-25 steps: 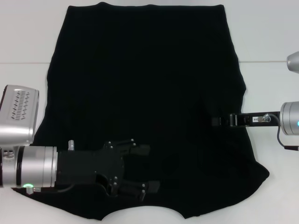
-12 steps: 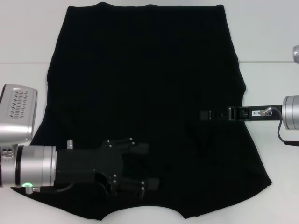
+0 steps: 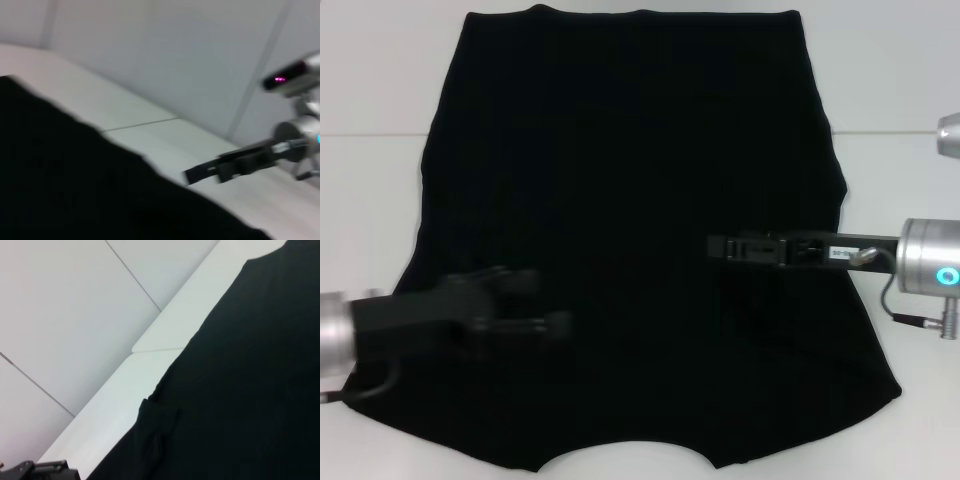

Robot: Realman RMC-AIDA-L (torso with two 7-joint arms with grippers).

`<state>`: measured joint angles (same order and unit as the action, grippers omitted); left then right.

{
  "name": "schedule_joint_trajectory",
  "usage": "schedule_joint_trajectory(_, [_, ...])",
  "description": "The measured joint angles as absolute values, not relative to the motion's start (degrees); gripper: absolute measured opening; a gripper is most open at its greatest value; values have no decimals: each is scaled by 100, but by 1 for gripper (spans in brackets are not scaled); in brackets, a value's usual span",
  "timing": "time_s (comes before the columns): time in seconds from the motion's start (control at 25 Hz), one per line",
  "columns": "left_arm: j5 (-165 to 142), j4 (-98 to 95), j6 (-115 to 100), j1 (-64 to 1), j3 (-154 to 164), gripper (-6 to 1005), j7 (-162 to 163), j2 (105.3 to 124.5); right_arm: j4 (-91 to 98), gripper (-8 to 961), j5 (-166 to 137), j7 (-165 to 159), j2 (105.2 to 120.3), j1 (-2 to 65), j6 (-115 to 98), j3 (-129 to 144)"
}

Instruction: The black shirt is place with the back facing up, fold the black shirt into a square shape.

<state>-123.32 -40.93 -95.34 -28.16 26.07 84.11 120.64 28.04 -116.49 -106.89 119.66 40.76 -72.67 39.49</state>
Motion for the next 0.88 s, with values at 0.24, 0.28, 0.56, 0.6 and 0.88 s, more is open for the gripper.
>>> schedule_joint_trajectory(0.24, [-12916,-5017,-9508,-2414,2009,948,8899,12035,2464,850,-11400,-10285,11986,4217,-7045,3982])
schedule_joint_trajectory(0.28, [-13077,-5145,-9510,-2379,1884,948,8967,12035,2442,873,-11366,-10255,11988,4230,-7034,3988])
schedule_joint_trajectory(0.56, [-13909,-5833,-9508,-2142,1541,949,9176,12071,2386,915,-11312,-10213,11989,4276,-7031,3995])
schedule_joint_trajectory(0.6, [-14014,-5888,-9476,-2113,1540,949,9141,12084,2385,915,-11311,-10213,11989,4276,-7031,3995])
schedule_joint_trajectory(0.88, [-14395,-5958,-9226,-2069,1569,949,8706,12114,2389,914,-11307,-10212,11976,4280,-7046,3999])
